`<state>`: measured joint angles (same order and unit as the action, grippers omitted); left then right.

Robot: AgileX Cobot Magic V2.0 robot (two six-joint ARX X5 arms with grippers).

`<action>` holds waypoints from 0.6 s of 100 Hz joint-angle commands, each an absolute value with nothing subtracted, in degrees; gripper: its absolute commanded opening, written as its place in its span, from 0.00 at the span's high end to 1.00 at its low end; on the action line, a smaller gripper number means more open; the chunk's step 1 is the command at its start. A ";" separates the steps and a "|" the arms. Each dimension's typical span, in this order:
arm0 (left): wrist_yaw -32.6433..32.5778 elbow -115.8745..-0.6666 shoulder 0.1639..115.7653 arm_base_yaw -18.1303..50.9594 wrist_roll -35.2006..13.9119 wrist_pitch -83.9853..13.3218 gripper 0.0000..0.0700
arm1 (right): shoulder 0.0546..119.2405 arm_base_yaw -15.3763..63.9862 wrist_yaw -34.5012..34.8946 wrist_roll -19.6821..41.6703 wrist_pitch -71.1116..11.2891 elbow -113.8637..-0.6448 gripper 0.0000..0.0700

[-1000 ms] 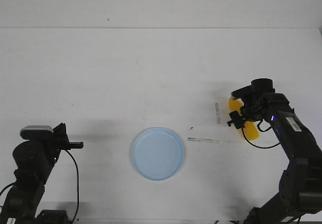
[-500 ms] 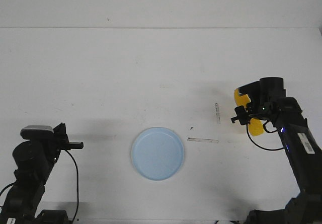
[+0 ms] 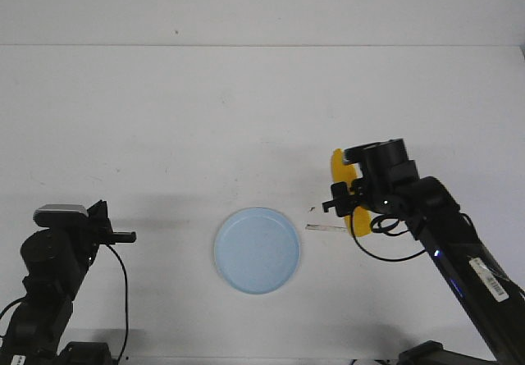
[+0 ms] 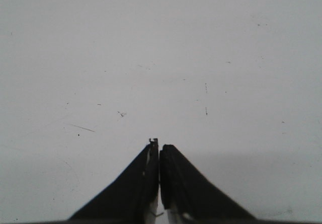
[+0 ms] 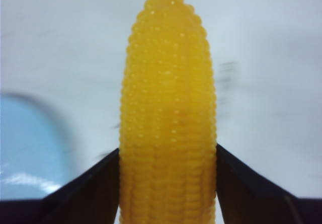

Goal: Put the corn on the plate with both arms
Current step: 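Lift the corn with the right gripper and carry it over the plate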

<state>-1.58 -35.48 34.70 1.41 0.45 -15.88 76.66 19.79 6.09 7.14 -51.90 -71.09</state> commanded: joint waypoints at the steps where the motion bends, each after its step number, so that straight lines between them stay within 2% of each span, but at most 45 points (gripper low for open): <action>1: -1.74 -35.90 34.81 1.52 0.67 -15.33 1.00 | 77.43 24.36 6.17 12.99 -50.50 -72.10 0.64; 17: -1.74 -35.90 34.79 1.52 0.67 -15.35 1.00 | 78.26 36.58 6.02 18.41 -44.86 -72.10 0.64; 30: -1.74 -35.90 34.81 1.52 0.67 -15.33 1.00 | 80.31 42.63 6.07 20.58 -42.78 -72.10 0.64; 60: -1.74 -35.90 34.79 1.54 0.67 -15.33 1.00 | 88.38 47.94 6.02 21.65 -41.93 -72.10 0.64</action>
<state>-1.56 -35.46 34.70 1.43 0.45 -15.88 86.13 47.09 6.22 20.82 -42.87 -71.11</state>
